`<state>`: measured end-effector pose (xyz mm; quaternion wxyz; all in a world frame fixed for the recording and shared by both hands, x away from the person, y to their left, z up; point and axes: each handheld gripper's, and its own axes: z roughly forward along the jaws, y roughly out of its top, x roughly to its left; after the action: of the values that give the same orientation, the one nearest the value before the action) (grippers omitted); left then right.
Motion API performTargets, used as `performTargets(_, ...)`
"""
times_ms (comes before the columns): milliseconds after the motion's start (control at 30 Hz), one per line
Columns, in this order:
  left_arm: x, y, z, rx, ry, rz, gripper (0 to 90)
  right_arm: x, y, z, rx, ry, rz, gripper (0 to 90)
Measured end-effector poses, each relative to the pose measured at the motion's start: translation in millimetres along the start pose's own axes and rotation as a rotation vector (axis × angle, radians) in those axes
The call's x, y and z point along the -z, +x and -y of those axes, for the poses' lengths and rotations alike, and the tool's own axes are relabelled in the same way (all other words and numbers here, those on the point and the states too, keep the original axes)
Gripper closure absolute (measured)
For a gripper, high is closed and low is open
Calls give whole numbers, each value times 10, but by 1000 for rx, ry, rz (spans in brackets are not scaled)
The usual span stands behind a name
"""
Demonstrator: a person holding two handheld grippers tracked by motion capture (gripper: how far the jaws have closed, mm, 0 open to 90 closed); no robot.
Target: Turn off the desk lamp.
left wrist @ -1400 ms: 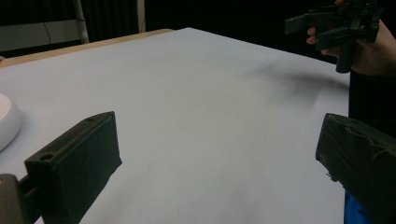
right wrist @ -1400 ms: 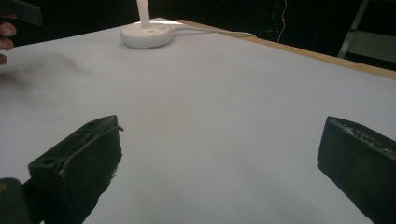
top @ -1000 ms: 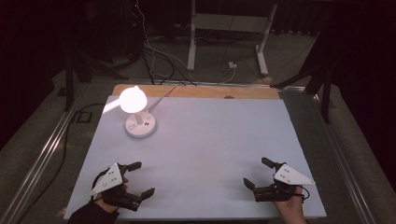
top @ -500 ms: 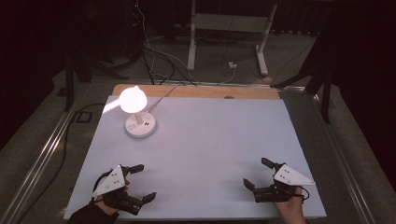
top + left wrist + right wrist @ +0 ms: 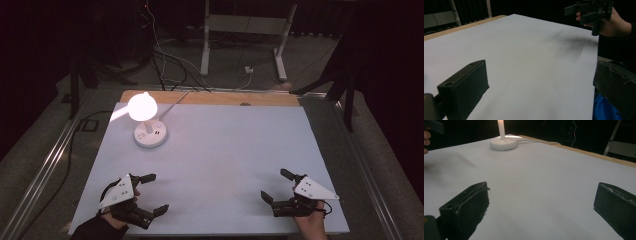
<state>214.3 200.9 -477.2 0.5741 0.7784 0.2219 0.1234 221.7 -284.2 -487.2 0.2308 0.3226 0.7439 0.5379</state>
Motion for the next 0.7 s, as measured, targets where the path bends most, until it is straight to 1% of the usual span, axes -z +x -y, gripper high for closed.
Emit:
performTargets(67,-6,11,-21,10,1,9,5,3,-5,-2,-1,-2,3,0)
performTargets(233,-21,42,-79,15,-8,3,5,2,-4,-2,-6,-3,2,0)
performTargets(300,-23,52,-101,15,-10,-2,5,1,-4,-2,-6,-3,2,0)
performTargets(367,-24,73,-130,24,-20,-10,5,-2,-3,-1,-8,-4,4,0)
performTargets(400,-26,86,-143,22,-20,-14,5,-2,-3,-1,-8,-4,4,0)
performTargets(500,-37,120,-177,32,-26,-23,5,1,-6,-4,-4,-12,9,0)
performTargets(700,-64,188,-238,38,-27,-46,5,2,-5,-2,-6,-9,7,0)
